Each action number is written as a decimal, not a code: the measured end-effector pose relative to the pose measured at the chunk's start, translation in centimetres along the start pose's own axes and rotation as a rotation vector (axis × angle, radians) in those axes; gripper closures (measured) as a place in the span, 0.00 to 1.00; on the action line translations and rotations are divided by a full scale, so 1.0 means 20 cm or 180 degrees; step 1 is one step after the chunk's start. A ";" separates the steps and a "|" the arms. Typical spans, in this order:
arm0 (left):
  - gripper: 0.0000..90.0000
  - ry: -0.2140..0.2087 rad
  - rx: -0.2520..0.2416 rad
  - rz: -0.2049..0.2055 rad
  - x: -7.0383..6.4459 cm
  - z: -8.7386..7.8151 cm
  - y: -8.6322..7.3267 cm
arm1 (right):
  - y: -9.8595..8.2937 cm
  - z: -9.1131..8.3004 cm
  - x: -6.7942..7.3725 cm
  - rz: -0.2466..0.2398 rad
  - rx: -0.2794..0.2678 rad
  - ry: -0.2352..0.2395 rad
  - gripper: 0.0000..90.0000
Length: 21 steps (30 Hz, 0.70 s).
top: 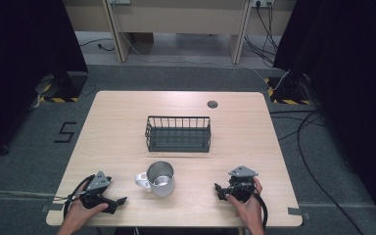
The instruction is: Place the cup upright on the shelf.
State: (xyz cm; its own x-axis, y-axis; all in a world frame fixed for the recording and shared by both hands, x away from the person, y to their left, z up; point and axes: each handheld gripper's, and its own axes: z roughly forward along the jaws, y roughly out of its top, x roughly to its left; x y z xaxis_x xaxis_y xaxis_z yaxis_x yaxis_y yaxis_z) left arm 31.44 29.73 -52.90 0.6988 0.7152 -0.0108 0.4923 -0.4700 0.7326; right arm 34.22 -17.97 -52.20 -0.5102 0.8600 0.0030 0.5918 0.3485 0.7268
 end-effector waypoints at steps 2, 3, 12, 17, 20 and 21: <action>0.00 0.0000 0.0000 0.0000 0.00 0.00 0.00 | 0.00 -0.01 0.00 0.0014 -0.0034 0.0088 0.19; 0.00 0.0000 0.0000 0.0000 0.00 0.00 0.00 | 0.00 -0.01 0.00 0.0014 -0.0034 0.0088 0.19; 0.00 -0.0001 -0.0003 -0.0003 0.00 0.00 0.00 | 0.04 -0.05 0.06 -0.0139 -0.0301 0.0285 0.17; 0.00 -0.0001 -0.0002 -0.0002 0.00 0.00 0.00 | 0.06 -0.07 0.09 -0.0173 -0.0433 0.0393 0.17; 0.00 -0.0001 -0.0002 -0.0002 0.00 0.00 0.00 | 0.08 -0.08 0.11 -0.0212 -0.0548 0.0494 0.17; 0.00 -0.0001 -0.0001 -0.0001 0.00 0.00 0.00 | 0.08 -0.09 0.13 -0.0235 -0.0578 0.0532 0.17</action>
State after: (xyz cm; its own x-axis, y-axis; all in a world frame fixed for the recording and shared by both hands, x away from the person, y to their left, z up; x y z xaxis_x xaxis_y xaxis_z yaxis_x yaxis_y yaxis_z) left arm 31.44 29.73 -52.90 0.6987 0.7153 -0.0112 0.4924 -0.4695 0.7329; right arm 32.81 -15.85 -49.76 -0.6529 0.7559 0.0478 0.4349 0.3225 0.8407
